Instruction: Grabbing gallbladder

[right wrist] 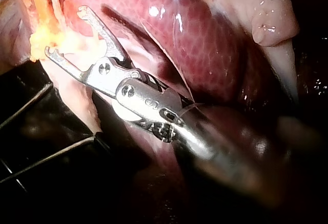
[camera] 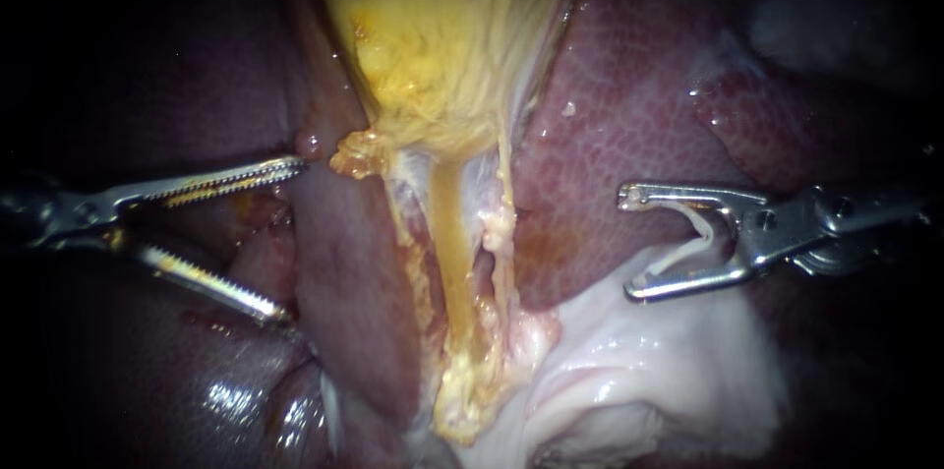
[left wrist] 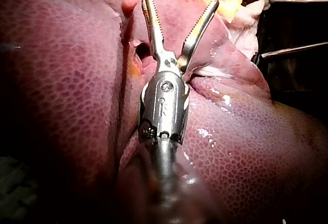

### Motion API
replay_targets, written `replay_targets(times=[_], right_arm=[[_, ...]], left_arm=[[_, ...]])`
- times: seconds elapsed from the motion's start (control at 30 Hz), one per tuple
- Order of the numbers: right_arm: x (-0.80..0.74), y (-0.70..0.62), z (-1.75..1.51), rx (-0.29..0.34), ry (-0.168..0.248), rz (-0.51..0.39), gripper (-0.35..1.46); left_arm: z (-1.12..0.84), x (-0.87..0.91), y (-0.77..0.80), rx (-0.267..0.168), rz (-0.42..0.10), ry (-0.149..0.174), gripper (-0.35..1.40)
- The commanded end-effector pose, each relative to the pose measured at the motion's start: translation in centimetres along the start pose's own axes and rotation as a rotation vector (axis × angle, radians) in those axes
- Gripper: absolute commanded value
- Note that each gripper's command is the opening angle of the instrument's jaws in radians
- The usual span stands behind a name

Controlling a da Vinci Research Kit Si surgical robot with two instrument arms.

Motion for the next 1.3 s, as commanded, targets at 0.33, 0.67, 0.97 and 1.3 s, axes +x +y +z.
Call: replay_targets(times=[0.33, 0.67, 0.97, 1.3], right_arm=[[-0.01, 0.02, 0.00, -0.001, 0.000, 0.000, 0.60], [-0.01, 0.01, 0.00, -0.001, 0.000, 0.000, 0.60], [0.00, 0.01, 0.00, 0.000, 0.000, 0.000, 0.60], [0.00, 0.01, 0.00, 0.000, 0.000, 0.000, 0.60]], left_arm=[[0.15, -0.14, 0.10, -0.053, -0.117, -0.035, 0.74], [0.42, -0.22, 0.17, -0.066, -0.211, -0.056, 0.54], [0.43, -0.21, 0.27, -0.087, -0.268, -0.056, -0.35], [0.35, -0.14, 0.33, -0.105, -0.292, -0.022, -0.35]])
